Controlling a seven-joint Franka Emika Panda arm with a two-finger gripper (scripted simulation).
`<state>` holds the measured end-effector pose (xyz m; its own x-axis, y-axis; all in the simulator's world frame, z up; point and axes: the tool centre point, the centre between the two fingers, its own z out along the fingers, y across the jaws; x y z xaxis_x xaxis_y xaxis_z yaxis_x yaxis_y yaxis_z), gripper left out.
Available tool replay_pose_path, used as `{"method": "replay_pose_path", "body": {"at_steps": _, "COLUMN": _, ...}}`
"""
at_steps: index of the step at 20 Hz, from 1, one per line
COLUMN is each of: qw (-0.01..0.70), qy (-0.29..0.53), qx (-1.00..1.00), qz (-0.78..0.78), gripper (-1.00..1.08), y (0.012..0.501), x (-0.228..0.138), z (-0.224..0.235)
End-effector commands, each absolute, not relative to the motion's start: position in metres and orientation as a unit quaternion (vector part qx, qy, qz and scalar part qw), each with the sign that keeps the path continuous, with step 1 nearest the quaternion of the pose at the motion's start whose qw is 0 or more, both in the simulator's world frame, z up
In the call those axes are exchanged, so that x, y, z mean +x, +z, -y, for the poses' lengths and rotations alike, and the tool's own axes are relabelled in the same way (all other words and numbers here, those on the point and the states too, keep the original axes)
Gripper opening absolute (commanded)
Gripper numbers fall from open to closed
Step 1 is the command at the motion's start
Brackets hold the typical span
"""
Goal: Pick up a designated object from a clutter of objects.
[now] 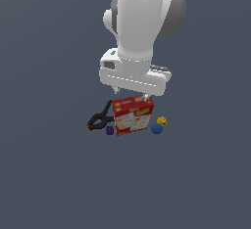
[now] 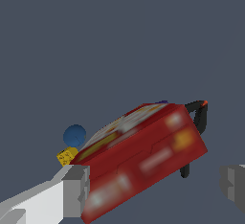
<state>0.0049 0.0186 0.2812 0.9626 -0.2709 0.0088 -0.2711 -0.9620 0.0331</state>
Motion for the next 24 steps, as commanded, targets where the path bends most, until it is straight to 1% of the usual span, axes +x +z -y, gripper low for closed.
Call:
{"method": "replay_pose_path", "body": {"at_steps": 1, "qw": 0.017, "qy": 0.003, "qx": 0.987, "qz": 0.16, "gripper": 1.0, "y": 0.271, "x": 0.006, "z": -0.027}}
{"method": "replay_pose_path", "body": {"at_steps": 24, "qw": 0.013, "qy": 0.007, "qx": 0.93, "qz": 0.367, "gripper": 1.0, "y": 0.183, "x": 0.002, "z": -0.103}}
